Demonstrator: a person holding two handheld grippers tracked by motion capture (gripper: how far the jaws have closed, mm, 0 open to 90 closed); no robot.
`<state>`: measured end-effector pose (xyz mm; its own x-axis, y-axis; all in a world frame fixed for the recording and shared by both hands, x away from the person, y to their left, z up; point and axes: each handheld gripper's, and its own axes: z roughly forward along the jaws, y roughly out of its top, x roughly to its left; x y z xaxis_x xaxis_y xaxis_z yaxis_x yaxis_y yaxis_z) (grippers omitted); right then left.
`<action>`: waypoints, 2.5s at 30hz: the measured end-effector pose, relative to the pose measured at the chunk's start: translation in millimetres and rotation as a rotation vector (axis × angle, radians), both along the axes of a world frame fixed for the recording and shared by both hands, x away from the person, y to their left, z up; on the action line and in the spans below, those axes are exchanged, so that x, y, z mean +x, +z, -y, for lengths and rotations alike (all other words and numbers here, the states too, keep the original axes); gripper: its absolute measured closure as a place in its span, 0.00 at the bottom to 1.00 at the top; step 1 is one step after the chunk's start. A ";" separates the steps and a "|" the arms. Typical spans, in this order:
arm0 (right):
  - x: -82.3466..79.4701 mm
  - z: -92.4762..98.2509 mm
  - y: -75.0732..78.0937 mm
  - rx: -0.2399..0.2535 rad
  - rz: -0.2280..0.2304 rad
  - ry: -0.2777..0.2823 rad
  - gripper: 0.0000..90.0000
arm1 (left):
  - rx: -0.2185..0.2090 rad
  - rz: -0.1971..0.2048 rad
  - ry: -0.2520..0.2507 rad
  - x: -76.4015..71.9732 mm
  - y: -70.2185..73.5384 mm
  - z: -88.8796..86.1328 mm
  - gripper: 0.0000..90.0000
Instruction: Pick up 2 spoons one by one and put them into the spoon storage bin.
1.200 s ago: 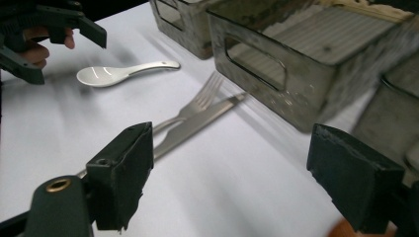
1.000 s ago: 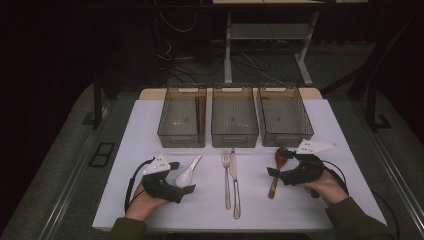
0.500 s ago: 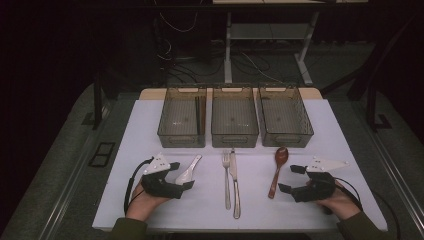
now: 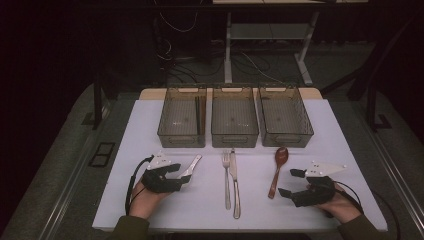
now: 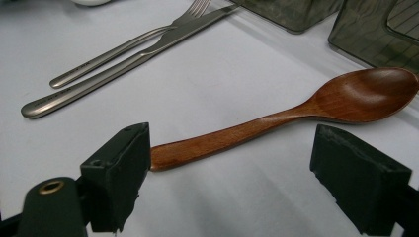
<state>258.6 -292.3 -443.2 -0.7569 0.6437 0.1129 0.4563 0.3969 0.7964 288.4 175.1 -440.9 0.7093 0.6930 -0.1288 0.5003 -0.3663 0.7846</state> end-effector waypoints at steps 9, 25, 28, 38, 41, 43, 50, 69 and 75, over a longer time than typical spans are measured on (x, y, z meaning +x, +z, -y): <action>-1.5 -2.4 0.0 -0.010 0.007 0.013 0.17 | 0.033 -0.061 -0.011 1.2 -6.4 -0.4 0.45; -2.3 -4.6 0.7 -0.006 0.005 0.025 0.17 | 0.083 -0.079 -0.041 -2.7 -7.0 4.3 0.55; -2.2 -4.8 0.6 -0.007 0.005 0.025 0.17 | 0.090 -0.080 -0.044 -2.7 -6.4 6.1 0.58; -1.9 -5.3 0.3 -0.008 0.006 0.028 0.17 | 0.092 -0.103 -0.064 -3.4 -4.8 11.8 0.71; -1.9 -5.4 0.2 -0.009 0.005 0.029 0.17 | 0.100 -0.110 -0.062 -2.8 -3.9 12.7 0.74; -1.9 -5.4 0.2 -0.011 0.003 0.028 0.17 | 0.101 -0.115 -0.056 -2.4 -3.2 13.2 0.76; -2.1 -6.0 -0.3 -0.018 0.000 0.034 0.17 | 0.117 -0.111 -0.057 -1.7 -0.2 16.6 0.83; -2.3 -6.2 -0.3 -0.019 0.007 0.035 0.17 | 0.104 -0.059 -0.071 -5.2 7.7 17.3 0.89; -2.3 -6.9 -0.6 -0.021 0.006 0.035 0.17 | 0.085 -0.030 -0.085 -3.5 13.0 16.2 0.89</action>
<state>256.3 -285.4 -443.8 -0.7799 0.6186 0.0952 0.4369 0.4292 0.7905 284.8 158.9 -427.9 0.7626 0.6400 -0.0943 0.4877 -0.4730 0.7338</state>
